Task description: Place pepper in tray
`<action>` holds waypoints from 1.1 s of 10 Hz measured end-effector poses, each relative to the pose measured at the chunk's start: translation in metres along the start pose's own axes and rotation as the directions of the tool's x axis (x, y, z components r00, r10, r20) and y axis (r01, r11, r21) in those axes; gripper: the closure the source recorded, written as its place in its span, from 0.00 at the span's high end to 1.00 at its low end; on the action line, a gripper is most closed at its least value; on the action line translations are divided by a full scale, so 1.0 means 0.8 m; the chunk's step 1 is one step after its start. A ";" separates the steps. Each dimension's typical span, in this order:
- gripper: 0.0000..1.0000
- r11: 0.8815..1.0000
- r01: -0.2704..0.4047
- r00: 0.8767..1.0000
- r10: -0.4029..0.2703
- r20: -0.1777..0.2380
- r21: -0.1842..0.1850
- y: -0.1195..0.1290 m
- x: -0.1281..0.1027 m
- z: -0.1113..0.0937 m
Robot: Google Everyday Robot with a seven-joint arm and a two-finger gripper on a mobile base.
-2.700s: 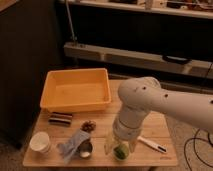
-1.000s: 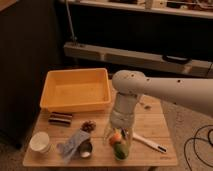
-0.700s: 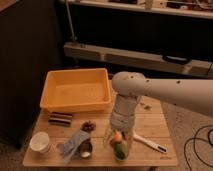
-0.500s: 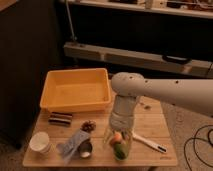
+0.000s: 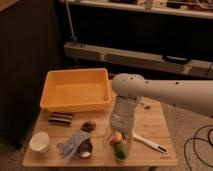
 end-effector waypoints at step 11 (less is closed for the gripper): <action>0.65 1.000 0.023 1.000 -0.023 0.019 -0.021 -0.014 -0.014 0.000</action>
